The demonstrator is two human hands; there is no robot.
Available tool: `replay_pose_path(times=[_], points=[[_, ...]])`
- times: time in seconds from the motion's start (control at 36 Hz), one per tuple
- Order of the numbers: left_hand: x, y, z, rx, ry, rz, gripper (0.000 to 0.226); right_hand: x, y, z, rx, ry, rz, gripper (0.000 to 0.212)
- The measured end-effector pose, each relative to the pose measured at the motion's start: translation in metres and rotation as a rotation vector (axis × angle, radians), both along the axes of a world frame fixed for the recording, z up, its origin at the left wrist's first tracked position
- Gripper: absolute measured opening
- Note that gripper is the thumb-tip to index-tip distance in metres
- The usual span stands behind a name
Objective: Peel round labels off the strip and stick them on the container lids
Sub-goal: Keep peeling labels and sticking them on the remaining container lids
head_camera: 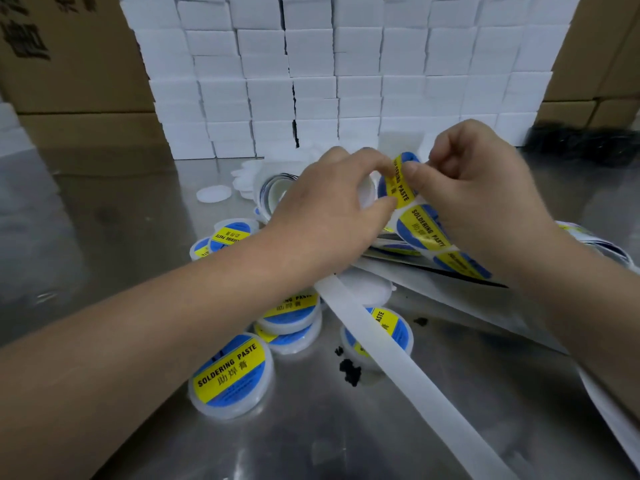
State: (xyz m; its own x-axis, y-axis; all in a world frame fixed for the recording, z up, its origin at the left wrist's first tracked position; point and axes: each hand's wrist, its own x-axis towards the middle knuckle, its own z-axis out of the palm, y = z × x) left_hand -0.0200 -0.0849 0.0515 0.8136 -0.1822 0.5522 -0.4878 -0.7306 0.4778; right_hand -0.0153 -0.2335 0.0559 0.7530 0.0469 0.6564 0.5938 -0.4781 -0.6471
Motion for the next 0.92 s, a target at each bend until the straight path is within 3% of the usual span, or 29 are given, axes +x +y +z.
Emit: replay_pose_path(times=[0.14, 0.28, 0.42, 0.47, 0.56, 0.67, 0.81, 0.92], points=[[-0.001, -0.003, -0.002, 0.046, -0.008, 0.014, 0.04, -0.001, 0.002, 0.0, 0.023, 0.008, -0.016, 0.028], [-0.003, -0.004, -0.002, 0.137, -0.058, 0.055, 0.037, -0.005, 0.005, -0.001, -0.032, 0.01, 0.013, 0.028], [0.002, 0.002, -0.001, 0.222, -0.05, 0.105, 0.032, -0.008, 0.002, 0.004, -0.043, 0.107, 0.035, 0.013], [0.005, 0.005, -0.001, 0.228, -0.027, 0.141, 0.033, -0.004, -0.003, 0.009, -0.165, 0.149, -0.076, 0.014], [0.009, 0.01, 0.0, 0.213, 0.01, 0.182, 0.033, 0.002, -0.011, 0.016, -0.523, 0.282, -0.255, 0.029], [0.011, 0.011, 0.0, 0.247, 0.049, 0.209, 0.032, 0.006, -0.021, 0.015, -0.909, 0.493, -0.256, 0.044], [0.011, 0.011, -0.003, 0.316, 0.1, 0.189, 0.031, 0.01, -0.03, 0.01, -1.033, 0.587, -0.245, 0.08], [0.011, 0.011, -0.005, 0.312, 0.097, 0.172, 0.028, 0.015, -0.034, 0.006, -1.07, 0.585, -0.278, 0.084]])
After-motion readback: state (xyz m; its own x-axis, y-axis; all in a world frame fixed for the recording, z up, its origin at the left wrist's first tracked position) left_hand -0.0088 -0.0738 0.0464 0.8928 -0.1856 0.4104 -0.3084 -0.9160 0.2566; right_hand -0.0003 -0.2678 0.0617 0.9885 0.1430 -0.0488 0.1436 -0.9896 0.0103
